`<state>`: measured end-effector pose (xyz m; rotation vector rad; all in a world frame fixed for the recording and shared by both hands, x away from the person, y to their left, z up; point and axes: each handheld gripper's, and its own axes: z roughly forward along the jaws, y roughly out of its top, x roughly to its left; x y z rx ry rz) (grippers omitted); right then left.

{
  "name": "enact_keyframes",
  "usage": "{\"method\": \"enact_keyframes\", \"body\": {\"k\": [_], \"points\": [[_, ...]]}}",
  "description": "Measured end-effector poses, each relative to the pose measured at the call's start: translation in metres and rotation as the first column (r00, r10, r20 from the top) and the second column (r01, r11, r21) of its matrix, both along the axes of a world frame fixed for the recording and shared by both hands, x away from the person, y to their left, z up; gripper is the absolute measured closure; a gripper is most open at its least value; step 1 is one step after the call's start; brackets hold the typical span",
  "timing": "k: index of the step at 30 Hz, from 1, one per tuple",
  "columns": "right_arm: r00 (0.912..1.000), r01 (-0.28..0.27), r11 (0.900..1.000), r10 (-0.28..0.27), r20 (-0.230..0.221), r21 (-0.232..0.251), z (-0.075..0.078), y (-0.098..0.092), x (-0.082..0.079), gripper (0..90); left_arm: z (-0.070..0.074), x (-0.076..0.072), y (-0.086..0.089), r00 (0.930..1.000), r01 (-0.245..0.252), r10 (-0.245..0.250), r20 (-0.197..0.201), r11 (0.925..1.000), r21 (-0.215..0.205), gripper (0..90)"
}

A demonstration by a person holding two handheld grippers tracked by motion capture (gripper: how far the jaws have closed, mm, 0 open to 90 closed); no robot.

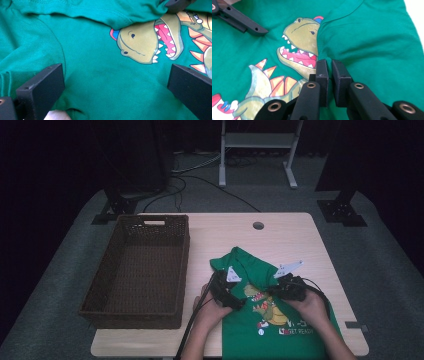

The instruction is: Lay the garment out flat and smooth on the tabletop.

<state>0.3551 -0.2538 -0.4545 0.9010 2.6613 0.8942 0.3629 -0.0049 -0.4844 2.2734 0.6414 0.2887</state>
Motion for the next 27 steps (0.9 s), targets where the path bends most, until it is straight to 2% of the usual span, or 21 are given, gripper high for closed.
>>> {"method": "enact_keyframes", "body": {"k": [8, 27], "points": [[0.9998, -0.007, 1.0, 0.007, 0.016, 0.003, 0.008, 0.002, 0.001, 84.8, 0.0, 0.001, 0.015, 1.0, 0.009, -0.009, 0.0, 1.0, 0.001, 0.2], [0.9987, 0.025, 0.999, -0.026, 0.044, 0.03, 0.023, -0.009, 0.015, 84.7, 0.0, 0.0, 0.014, 1.0, -0.005, 0.005, 0.001, 1.0, 0.003, 0.0]]}}
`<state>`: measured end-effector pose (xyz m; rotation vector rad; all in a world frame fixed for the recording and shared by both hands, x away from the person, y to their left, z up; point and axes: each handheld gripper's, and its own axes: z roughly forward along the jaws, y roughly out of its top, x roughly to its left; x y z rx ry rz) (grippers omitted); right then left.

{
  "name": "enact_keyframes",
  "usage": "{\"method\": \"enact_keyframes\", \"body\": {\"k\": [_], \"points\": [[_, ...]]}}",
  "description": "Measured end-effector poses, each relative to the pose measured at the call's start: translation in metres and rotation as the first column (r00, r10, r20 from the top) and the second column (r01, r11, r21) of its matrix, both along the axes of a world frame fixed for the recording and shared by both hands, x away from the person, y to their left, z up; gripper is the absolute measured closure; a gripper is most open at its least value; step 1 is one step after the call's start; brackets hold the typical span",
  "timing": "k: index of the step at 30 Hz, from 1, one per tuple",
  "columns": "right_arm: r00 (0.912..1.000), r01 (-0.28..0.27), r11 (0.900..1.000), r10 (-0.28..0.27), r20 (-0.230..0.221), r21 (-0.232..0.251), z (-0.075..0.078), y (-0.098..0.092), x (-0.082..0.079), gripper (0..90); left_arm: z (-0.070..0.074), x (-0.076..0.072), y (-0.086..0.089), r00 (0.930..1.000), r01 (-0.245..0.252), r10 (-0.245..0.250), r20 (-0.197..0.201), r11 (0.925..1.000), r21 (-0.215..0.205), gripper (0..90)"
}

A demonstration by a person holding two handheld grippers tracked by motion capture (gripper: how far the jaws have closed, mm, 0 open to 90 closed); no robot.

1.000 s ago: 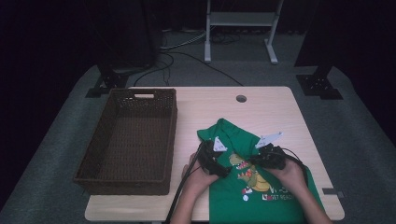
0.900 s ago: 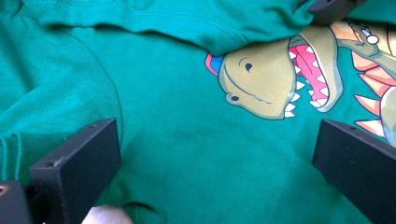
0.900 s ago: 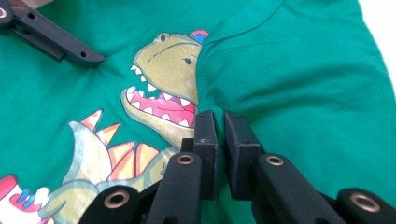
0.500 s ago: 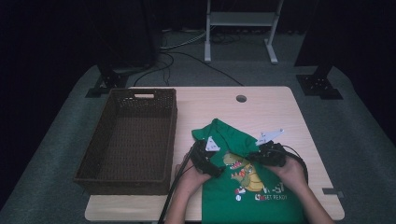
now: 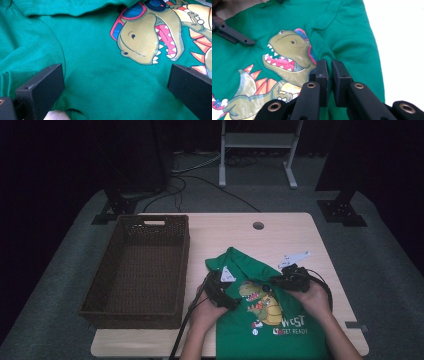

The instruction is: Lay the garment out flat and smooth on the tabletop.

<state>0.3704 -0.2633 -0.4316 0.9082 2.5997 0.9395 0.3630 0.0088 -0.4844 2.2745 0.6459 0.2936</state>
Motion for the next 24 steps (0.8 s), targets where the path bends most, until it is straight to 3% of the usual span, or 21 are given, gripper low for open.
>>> {"method": "enact_keyframes", "body": {"k": [24], "points": [[0.999, 0.044, 0.999, -0.044, 0.011, -0.002, 0.009, -0.013, 0.023, 84.7, 0.0, 0.0, 0.0, 1.0, 0.001, -0.001, 0.0, 1.0, 0.003, 0.0]]}}
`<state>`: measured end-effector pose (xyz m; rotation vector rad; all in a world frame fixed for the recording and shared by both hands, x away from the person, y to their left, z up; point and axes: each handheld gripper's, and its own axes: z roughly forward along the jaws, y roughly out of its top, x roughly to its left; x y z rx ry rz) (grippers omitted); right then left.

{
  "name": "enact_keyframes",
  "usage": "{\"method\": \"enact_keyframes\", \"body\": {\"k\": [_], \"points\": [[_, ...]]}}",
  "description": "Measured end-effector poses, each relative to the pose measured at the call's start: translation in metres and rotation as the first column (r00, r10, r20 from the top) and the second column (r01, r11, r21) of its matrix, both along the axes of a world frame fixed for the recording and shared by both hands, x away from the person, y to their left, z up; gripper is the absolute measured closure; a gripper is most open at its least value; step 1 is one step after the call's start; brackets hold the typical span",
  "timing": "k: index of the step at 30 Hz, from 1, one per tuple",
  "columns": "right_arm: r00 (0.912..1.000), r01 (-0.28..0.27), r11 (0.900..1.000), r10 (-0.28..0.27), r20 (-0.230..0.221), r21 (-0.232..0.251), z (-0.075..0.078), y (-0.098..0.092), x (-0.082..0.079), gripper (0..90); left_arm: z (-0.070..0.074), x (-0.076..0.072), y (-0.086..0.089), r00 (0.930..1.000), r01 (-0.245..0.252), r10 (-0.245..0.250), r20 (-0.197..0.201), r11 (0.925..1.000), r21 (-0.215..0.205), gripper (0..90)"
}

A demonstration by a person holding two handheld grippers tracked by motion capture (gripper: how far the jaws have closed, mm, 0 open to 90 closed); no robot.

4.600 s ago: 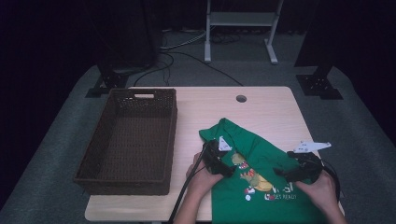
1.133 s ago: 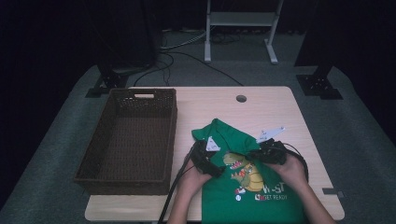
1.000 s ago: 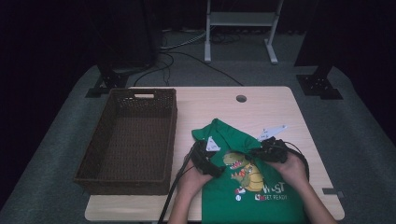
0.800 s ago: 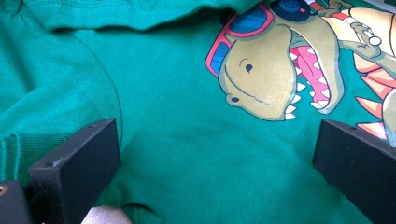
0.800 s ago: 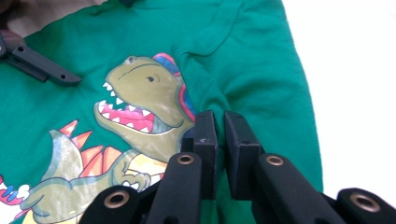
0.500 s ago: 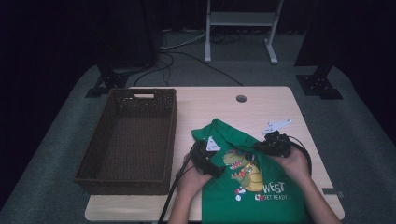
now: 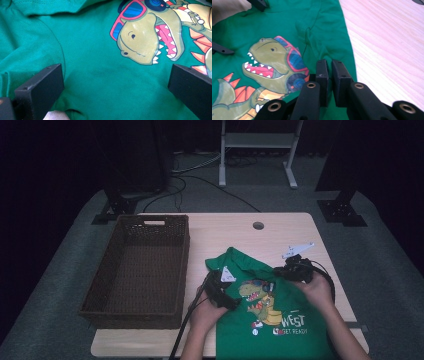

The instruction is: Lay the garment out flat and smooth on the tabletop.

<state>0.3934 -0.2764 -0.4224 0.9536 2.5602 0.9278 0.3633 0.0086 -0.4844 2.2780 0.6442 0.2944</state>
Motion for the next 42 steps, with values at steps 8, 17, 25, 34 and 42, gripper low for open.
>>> {"method": "enact_keyframes", "body": {"k": [8, 17, 25, 34, 42], "points": [[0.9998, 0.013, 1.0, -0.013, 0.012, -0.008, 0.005, -0.004, 0.006, 84.7, 0.0, 0.0, 0.0, 1.0, -0.001, 0.001, 0.001, 1.0, -0.002, 0.0], [0.999, 0.041, 0.999, -0.04, 0.018, -0.012, 0.01, -0.012, 0.017, 84.7, 0.0, 0.0, 0.0, 1.0, 0.0, 0.0, 0.0, 1.0, -0.001, 0.0], [0.9977, 0.065, 0.998, -0.065, 0.02, 0.006, 0.012, -0.02, 0.027, 84.7, 0.0, 0.0, 0.0, 1.0, -0.001, 0.001, 0.001, 1.0, -0.003, 0.0], [0.9957, 0.087, 0.996, -0.087, 0.031, 0.012, 0.017, -0.024, 0.035, 84.7, 0.0, 0.0, 0.0, 1.0, -0.001, 0.001, -0.001, 1.0, -0.003, 0.0], [0.9938, 0.101, 0.995, -0.102, 0.045, 0.006, 0.025, -0.027, 0.042, 84.7, 0.0, 0.0, 0.0, 1.0, 0.0, 0.0, 0.0, 1.0, -0.002, 0.0]]}}
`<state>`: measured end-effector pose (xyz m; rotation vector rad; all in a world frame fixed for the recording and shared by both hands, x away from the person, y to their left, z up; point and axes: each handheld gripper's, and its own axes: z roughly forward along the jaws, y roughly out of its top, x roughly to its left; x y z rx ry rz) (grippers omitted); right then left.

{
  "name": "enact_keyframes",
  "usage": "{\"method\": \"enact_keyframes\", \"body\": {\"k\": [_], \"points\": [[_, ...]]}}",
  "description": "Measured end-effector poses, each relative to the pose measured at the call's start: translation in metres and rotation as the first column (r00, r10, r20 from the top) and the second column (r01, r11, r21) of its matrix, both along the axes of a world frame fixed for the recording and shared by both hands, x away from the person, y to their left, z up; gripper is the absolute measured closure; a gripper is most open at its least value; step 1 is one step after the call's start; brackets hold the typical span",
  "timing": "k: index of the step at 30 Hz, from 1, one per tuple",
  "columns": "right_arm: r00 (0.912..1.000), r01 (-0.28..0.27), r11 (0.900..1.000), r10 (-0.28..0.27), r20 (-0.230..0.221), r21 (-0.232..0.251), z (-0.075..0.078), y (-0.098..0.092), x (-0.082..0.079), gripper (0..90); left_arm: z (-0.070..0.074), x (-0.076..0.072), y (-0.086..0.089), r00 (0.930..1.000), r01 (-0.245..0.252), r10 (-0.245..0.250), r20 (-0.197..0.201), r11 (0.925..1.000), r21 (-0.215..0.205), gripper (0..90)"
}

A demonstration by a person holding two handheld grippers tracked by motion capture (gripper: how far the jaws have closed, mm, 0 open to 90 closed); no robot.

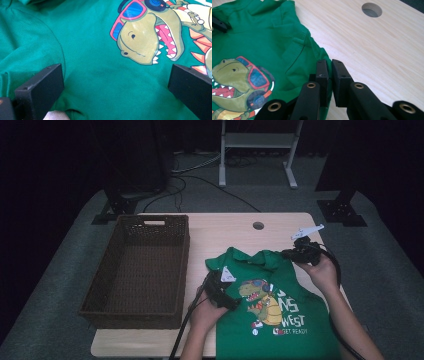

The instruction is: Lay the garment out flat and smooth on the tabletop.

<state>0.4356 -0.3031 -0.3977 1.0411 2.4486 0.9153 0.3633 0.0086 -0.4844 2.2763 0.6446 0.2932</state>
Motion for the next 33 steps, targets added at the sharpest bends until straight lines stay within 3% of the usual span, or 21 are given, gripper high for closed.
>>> {"method": "enact_keyframes", "body": {"k": [16, 33], "points": [[0.9994, 0.034, 0.999, -0.034, 0.011, -0.02, 0.008, -0.007, 0.017, 84.7, 0.0, 0.0, 0.0, 1.0, 0.0, 0.0, 0.0, 1.0, 0.0, 0.0], [0.9944, 0.105, 0.994, -0.106, -0.01, -0.038, -0.002, -0.022, 0.037, 84.6, 0.0, 0.0, 0.0, 1.0, 0.0, 0.0, 0.0, 1.0, 0.001, 0.0]]}}
